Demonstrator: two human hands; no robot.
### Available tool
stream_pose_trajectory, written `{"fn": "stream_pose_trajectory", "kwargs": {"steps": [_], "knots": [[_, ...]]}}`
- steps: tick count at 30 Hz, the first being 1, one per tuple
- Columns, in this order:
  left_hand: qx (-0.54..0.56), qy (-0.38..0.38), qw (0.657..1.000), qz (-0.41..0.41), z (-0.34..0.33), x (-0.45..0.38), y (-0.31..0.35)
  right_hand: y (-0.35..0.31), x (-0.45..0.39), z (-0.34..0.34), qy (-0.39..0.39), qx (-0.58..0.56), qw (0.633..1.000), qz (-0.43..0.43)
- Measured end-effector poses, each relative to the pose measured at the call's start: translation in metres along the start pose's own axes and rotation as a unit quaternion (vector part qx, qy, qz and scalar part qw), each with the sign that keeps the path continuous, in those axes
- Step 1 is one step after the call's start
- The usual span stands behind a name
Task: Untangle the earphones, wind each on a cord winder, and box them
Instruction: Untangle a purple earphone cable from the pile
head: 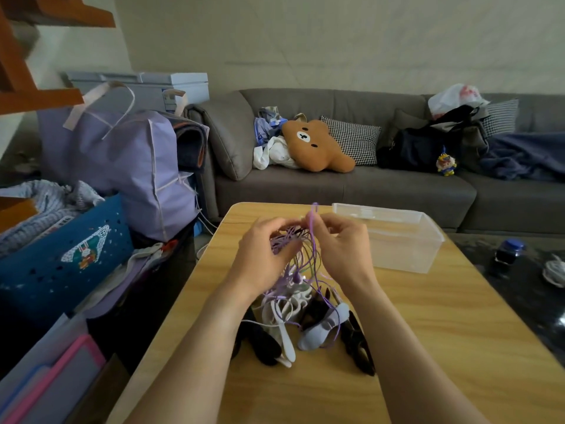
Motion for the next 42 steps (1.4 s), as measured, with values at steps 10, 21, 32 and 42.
{"fn": "stream_pose_trajectory", "kwargs": {"steps": [10, 21, 32, 42], "knots": [[-0.016, 0.077, 0.997, 0.006, 0.012, -0.006, 0.002, 0.001, -0.003, -0.005, -0.026, -0.161, 0.983, -0.086], [0.064, -0.022, 0.986, 0.154, 0.016, -0.004, 0.007, -0.009, 0.002, 0.004, -0.071, -0.129, 0.983, -0.106], [-0.023, -0.075, 0.993, 0.088, 0.013, -0.005, 0.015, -0.012, 0.003, 0.012, -0.122, -0.202, 0.966, -0.109], [0.097, -0.016, 0.990, 0.106, 0.019, -0.004, 0.016, -0.011, 0.002, 0.018, -0.086, -0.229, 0.961, -0.133]]}}
Point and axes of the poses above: each hand's wrist, its own x-axis away from the middle knuckle, its own z-axis out of the back of the hand, y = z × x, the point moved 3 cm from there along -x, towards the middle knuckle, and after that the axes turned 3 degrees about -z, right-handed, at the moved point
